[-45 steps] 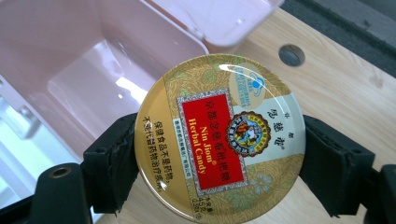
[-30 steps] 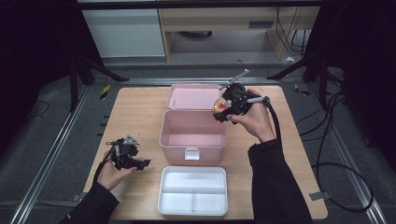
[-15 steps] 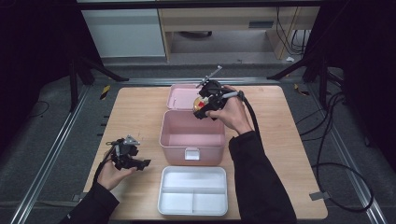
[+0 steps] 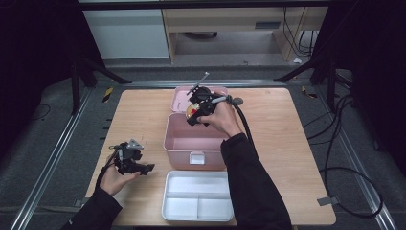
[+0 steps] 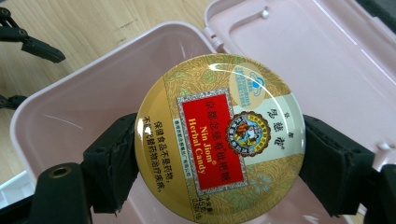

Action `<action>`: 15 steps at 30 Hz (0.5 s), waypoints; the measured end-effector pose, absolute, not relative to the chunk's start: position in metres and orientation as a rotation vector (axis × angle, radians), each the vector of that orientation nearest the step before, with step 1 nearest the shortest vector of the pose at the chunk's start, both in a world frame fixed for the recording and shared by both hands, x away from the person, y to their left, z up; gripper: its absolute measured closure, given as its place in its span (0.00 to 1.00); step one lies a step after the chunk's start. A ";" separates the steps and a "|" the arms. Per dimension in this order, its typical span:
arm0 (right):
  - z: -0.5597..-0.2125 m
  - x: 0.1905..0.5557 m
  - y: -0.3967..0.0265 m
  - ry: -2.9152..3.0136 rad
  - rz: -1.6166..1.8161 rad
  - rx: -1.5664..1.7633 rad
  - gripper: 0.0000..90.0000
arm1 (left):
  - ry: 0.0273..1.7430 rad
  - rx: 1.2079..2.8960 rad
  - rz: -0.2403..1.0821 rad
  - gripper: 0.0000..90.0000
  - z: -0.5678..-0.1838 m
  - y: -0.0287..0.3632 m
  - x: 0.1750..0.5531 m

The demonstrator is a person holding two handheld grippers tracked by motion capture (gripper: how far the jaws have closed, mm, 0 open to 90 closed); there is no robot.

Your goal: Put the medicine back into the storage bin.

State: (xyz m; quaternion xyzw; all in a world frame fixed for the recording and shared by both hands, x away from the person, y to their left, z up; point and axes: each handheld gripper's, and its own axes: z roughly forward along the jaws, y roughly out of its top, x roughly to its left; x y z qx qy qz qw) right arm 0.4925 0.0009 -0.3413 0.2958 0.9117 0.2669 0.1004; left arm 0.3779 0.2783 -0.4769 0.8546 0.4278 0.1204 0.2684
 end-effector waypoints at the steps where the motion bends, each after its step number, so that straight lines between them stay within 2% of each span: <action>1: -0.341 0.492 0.001 2.694 0.789 0.874 0.23 | 1.154 2.305 0.325 0.32 -0.477 0.278 0.378; 15: -0.376 0.494 0.021 2.773 0.703 0.809 0.23 | 1.151 2.309 0.326 0.32 -0.478 0.278 0.378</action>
